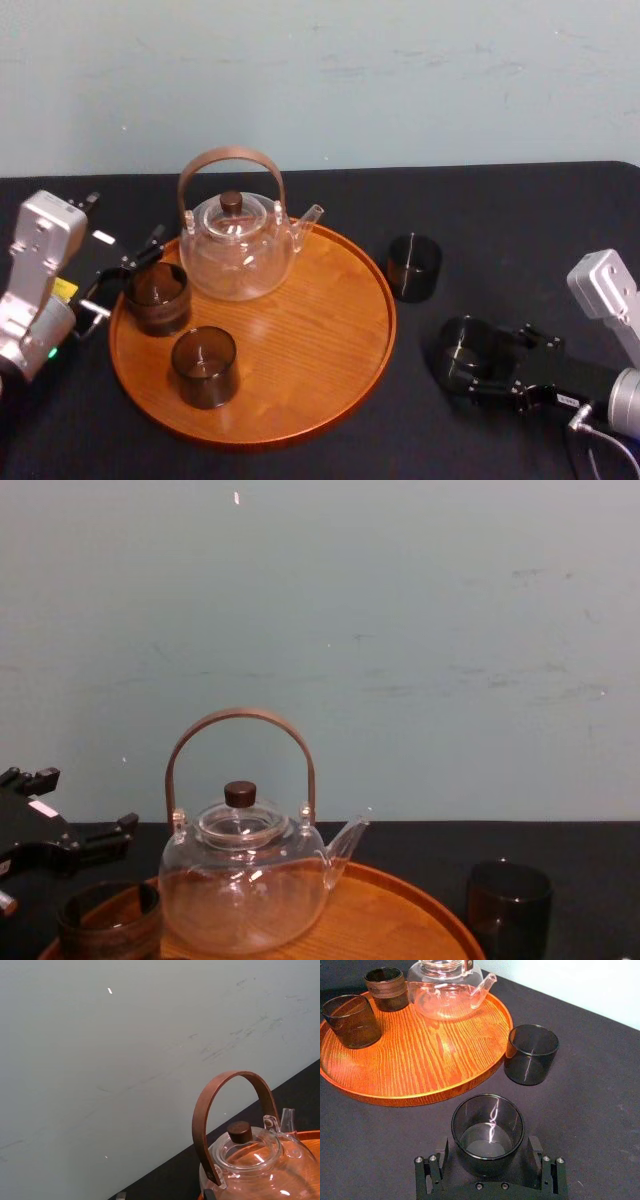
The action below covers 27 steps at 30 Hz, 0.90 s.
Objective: Pick up the glass from the table and place it on the tray.
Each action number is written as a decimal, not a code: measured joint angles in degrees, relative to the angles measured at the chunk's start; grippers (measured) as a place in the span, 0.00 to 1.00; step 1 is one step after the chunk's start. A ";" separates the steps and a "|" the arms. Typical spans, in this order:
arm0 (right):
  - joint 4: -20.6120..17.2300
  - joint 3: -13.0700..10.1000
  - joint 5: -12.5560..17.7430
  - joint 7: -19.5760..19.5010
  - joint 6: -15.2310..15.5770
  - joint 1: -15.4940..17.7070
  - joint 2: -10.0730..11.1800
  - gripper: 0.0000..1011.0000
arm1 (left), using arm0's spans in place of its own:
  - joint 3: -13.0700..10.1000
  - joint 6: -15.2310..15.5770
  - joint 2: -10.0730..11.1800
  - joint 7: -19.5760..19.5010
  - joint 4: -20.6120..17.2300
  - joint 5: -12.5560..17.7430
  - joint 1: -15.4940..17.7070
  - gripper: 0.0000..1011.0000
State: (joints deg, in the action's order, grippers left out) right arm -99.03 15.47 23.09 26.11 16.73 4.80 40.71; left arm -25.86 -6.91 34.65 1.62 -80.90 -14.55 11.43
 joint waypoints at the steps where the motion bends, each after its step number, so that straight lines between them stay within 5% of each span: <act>1: 0.08 0.09 0.04 -0.03 0.13 -0.17 0.00 0.99 | 0.00 0.00 0.00 0.00 0.00 0.00 0.00 0.99; 27: 3.74 4.01 -1.43 0.12 -0.06 -5.53 -0.96 0.99 | 0.00 0.00 0.00 0.00 0.00 0.00 0.00 0.99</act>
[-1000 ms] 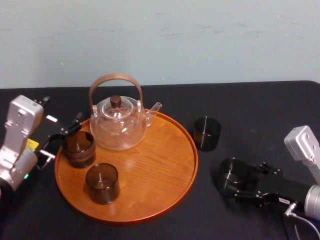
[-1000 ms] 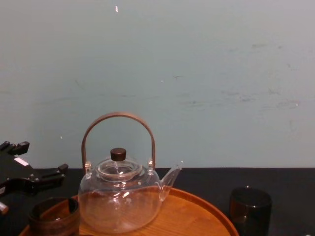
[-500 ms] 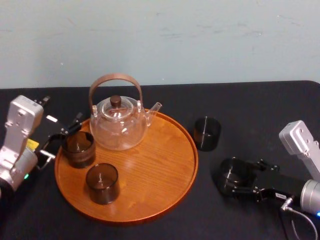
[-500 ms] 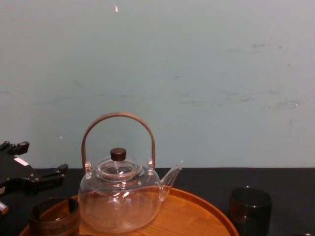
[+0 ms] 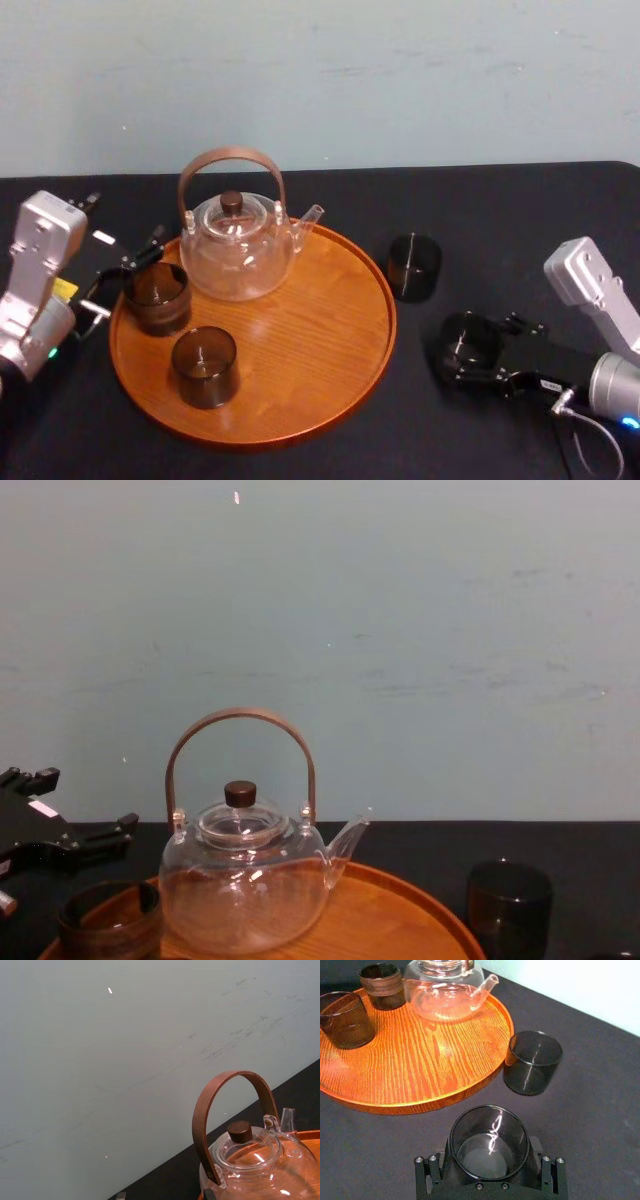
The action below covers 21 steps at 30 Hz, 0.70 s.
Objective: Pick up the glass from the table and place it on the tray.
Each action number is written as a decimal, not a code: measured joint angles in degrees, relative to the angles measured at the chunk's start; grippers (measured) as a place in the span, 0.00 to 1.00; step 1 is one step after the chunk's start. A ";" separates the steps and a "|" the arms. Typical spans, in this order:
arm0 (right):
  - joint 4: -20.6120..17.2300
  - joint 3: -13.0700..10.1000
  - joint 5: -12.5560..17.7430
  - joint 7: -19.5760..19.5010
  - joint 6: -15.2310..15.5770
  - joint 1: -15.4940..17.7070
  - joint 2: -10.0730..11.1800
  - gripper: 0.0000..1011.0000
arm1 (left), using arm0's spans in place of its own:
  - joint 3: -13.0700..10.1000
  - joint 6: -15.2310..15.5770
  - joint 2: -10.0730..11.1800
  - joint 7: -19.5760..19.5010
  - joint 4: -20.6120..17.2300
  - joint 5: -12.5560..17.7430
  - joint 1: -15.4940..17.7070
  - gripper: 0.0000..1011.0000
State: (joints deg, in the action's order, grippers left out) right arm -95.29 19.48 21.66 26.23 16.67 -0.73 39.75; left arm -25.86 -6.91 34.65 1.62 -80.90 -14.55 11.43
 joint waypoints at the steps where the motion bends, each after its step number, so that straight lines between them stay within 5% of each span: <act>1: 0.00 0.09 -0.21 -0.01 -0.21 -0.02 0.03 0.99 | 0.00 0.00 0.00 0.00 0.00 0.00 0.00 0.99; 21: -0.08 -0.24 0.26 0.01 0.24 0.08 0.02 0.89 | 0.00 0.00 0.00 0.00 0.00 0.00 0.00 0.99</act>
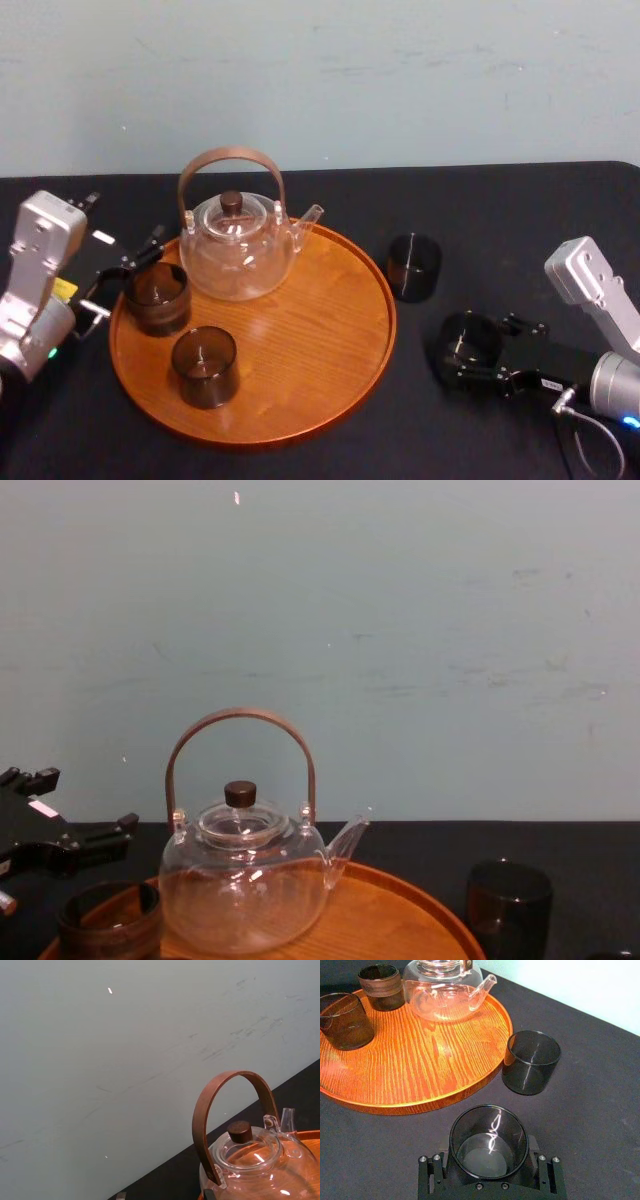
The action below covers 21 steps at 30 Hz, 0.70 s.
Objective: Pick up the glass from the table and place it on the tray.
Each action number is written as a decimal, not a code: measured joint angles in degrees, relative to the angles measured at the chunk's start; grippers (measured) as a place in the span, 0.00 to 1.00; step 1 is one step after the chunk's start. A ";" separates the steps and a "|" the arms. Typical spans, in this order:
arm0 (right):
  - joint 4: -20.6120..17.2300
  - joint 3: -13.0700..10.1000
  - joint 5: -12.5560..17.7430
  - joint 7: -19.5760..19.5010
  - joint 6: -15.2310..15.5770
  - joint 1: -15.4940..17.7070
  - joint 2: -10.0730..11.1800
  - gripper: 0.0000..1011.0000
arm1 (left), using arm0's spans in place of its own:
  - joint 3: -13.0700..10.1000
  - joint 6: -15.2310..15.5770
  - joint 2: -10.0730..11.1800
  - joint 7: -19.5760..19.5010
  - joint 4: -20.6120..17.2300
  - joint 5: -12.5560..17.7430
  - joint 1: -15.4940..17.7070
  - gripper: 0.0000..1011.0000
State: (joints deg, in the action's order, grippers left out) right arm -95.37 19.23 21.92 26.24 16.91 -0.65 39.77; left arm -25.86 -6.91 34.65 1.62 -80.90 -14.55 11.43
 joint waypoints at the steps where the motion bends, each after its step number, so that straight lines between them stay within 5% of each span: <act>1: -0.01 -0.01 0.02 0.00 0.02 0.01 0.00 0.89 | 0.00 0.00 0.00 0.00 0.00 0.00 0.00 0.99; 21: -0.12 -1.13 1.59 0.19 0.39 -0.47 -0.17 0.89 | 0.00 0.00 0.00 0.00 0.00 0.00 0.00 0.99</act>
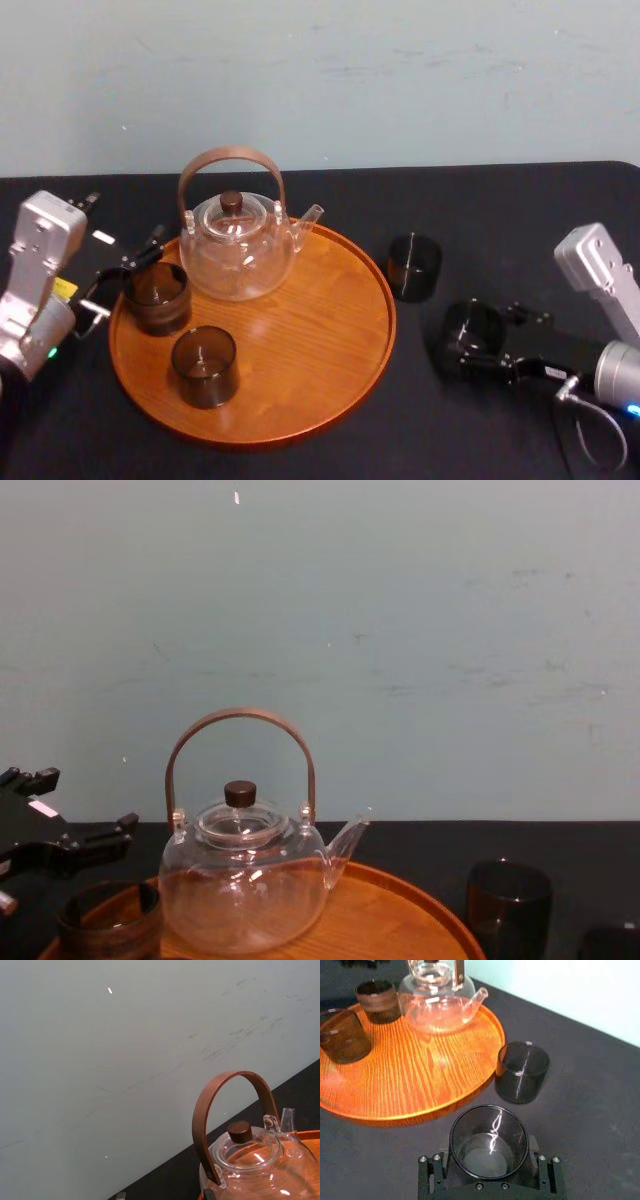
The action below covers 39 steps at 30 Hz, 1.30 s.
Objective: Pick up the glass from the table and place it on the tray.
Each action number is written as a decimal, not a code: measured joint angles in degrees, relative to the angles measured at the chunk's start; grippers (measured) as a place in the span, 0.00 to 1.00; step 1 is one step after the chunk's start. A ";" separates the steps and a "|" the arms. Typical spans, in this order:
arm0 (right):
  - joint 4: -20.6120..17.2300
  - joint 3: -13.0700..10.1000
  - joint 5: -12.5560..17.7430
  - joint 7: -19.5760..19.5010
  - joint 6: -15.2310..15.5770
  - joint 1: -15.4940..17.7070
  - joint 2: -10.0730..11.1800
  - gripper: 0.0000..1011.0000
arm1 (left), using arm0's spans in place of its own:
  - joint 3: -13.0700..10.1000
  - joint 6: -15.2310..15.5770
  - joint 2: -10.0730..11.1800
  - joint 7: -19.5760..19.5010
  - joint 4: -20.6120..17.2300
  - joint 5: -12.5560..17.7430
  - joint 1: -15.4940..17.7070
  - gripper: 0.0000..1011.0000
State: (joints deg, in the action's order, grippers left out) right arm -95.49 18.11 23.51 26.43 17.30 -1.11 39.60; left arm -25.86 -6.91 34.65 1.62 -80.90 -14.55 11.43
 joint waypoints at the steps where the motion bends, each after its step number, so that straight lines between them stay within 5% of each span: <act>1: -0.09 -0.09 0.17 0.05 0.00 -0.15 0.00 0.89 | 0.00 0.00 0.00 0.00 0.00 0.00 0.00 0.99; 10: -0.21 0.40 0.98 0.76 -0.57 -3.58 -0.80 0.89 | 0.00 0.00 0.00 0.00 0.00 0.00 0.00 0.99; 22: 1.15 5.16 -0.22 2.87 -1.56 -9.33 -3.16 0.89 | 0.00 0.00 0.00 0.00 0.00 0.00 0.00 0.99; 24: 1.38 6.21 -0.46 3.40 -1.69 -10.18 -3.61 0.89 | 0.00 0.00 0.00 0.00 0.00 0.00 0.00 0.99; 25: 2.87 11.17 -1.29 5.71 -2.41 -13.58 -5.91 0.89 | 0.00 0.00 0.00 0.00 0.00 0.00 0.00 0.99; 39: 2.87 11.18 -1.29 5.72 -2.41 -13.58 -5.91 0.89 | 0.00 0.00 0.00 0.00 0.00 0.00 0.00 0.99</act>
State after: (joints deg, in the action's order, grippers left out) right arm -92.62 29.28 22.22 32.15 14.89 -14.69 33.69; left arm -25.86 -6.91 34.65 1.62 -80.90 -14.55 11.43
